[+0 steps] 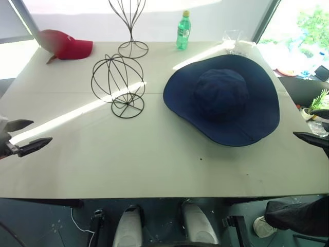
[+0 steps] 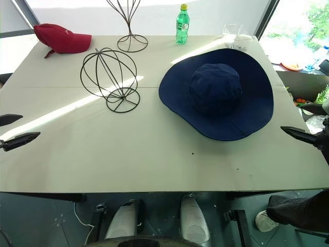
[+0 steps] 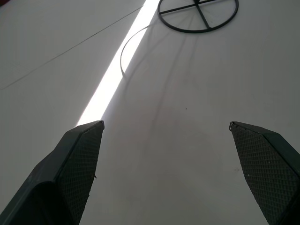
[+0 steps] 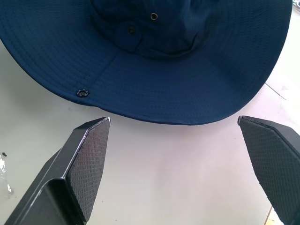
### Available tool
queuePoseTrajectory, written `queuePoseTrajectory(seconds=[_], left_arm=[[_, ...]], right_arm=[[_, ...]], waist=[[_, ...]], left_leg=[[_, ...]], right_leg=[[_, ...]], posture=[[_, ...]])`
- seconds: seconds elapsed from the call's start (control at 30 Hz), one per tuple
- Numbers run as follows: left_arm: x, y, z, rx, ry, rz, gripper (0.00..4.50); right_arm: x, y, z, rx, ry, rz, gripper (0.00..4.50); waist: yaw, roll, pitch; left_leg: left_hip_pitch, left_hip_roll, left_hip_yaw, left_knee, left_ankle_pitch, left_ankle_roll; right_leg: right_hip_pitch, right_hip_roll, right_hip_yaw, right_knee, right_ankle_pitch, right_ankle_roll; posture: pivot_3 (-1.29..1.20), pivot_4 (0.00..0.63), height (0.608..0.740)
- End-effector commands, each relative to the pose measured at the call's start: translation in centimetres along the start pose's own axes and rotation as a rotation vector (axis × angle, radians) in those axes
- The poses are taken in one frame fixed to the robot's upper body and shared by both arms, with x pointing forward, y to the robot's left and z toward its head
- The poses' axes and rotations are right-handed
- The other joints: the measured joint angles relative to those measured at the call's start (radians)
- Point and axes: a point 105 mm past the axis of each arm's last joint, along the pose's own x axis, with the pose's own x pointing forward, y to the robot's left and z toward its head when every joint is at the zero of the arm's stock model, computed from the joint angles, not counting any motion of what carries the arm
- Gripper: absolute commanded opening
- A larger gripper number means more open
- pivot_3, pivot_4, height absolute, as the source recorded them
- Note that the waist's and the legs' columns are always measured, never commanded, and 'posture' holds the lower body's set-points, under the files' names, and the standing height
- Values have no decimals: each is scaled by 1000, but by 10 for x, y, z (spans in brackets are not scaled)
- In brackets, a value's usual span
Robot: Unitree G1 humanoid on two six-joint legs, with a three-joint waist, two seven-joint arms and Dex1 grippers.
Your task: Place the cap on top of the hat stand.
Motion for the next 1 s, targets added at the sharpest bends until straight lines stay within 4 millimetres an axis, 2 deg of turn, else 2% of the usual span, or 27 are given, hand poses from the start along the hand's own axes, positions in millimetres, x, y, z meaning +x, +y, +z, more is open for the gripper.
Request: queuePoseTrajectory(seconds=[0.03, 0.37, 0.5, 0.6, 0.67, 0.73, 0.83, 1.0], left_arm=[[-9, 4, 13, 51, -14, 15, 4500], [1, 3, 25, 35, -60, -3, 4500], [10, -12, 54, 42, -132, -120, 4500], [17, -37, 80, 56, -192, -250, 4500], [20, -55, 93, 60, -214, -346, 4500], [23, -84, 105, 57, -233, -513, 4500], [32, -119, 118, 102, -241, -711, 4500], [48, -135, 135, 146, -258, -822, 4500]], right_arm=[[-4, -5, 7, -23, -32, -20, 4460], [-4, -15, 2, -27, -20, -91, 4460], [-2, -13, 7, -104, 0, -106, 4460], [-3, -10, 22, -178, -3, -110, 4460], [-6, -3, 36, -217, -25, -89, 4460], [-4, 8, 50, -277, -29, -68, 4460], [7, 37, 75, -348, -75, -26, 4460], [30, 86, 91, -343, -111, 8, 4460]], waist=[[-1, 0, 0], [0, 1, 0], [1, 1, 0], [2, 1, 0], [1, 1, 0], [0, 2, 0], [1, 2, 0], [3, 2, 0]], left_leg=[[0, 0, 0, 0, 0, 0], [1, 0, 0, 1, 0, 0], [1, 0, 0, 1, 0, 0], [1, 0, -1, 2, 0, 0], [1, 0, -1, 2, 0, 0], [1, 0, -1, 3, 0, 0], [1, 0, -2, 3, 0, 0], [1, 1, -5, 10, 0, 0]], right_leg=[[0, 0, 0, 0, 0, 0], [1, 1, 0, 1, 0, 0], [1, 1, 0, 2, 0, 0], [1, 1, 0, 2, 0, 1], [2, 1, 0, 2, 0, 1], [2, 1, 0, 3, 0, 1], [2, 2, 0, 5, 0, 2], [3, 5, 0, 9, 0, 2]], posture=[[0, 150, 739], [0, 150, 739], [0, 150, 739], [0, 150, 739], [0, 150, 739], [0, 150, 739], [0, 150, 739], [0, 150, 739]])
